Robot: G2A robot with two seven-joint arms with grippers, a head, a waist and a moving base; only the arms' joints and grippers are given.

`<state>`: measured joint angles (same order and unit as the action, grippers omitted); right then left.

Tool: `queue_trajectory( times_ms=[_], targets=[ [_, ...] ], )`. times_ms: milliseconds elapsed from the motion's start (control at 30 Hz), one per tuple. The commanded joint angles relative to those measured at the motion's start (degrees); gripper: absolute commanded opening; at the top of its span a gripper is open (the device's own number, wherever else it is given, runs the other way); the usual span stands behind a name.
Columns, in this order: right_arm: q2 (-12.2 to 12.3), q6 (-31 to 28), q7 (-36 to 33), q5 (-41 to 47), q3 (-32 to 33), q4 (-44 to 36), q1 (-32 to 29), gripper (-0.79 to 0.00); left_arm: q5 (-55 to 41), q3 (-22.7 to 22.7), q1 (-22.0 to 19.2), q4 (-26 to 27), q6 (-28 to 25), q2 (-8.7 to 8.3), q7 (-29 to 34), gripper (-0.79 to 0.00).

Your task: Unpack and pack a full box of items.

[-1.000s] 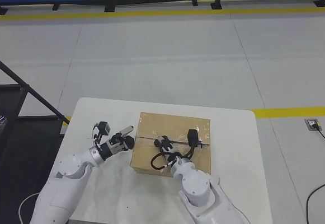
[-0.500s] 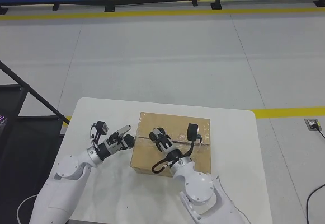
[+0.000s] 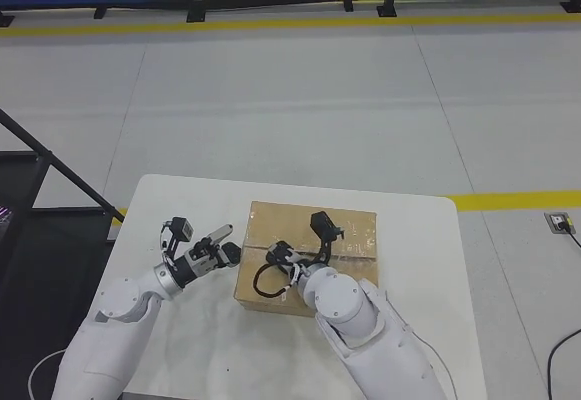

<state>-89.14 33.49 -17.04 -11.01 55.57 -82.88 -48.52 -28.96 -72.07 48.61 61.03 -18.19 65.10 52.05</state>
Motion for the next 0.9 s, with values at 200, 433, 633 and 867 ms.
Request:
queue_trajectory(
  times_ms=[200, 433, 633, 867],
  targets=[
    [1.1, 5.5, -1.8, -5.3, 2.0, -5.5, -2.8, -0.785, 0.0, -0.1, -0.2, 0.0, 0.1, 0.05, 0.1, 0.0],
    [2.2, 11.5, -1.6, -10.4, 5.2, -10.1, -6.0, -0.785, -0.3, -0.1, -0.7, -0.4, -0.1, 0.18, 0.3, 0.0],
    [2.6, 13.5, -1.7, -11.4, 7.4, -11.3, -7.1, -0.785, -0.5, -0.3, -1.0, -0.8, -0.3, 0.2, 0.5, 0.0],
    [3.3, 12.3, -1.0, -11.6, 11.0, -16.4, -11.6, -0.785, -0.5, -0.6, -1.1, -1.2, -0.3, 0.18, 0.7, 0.0]
  ],
)
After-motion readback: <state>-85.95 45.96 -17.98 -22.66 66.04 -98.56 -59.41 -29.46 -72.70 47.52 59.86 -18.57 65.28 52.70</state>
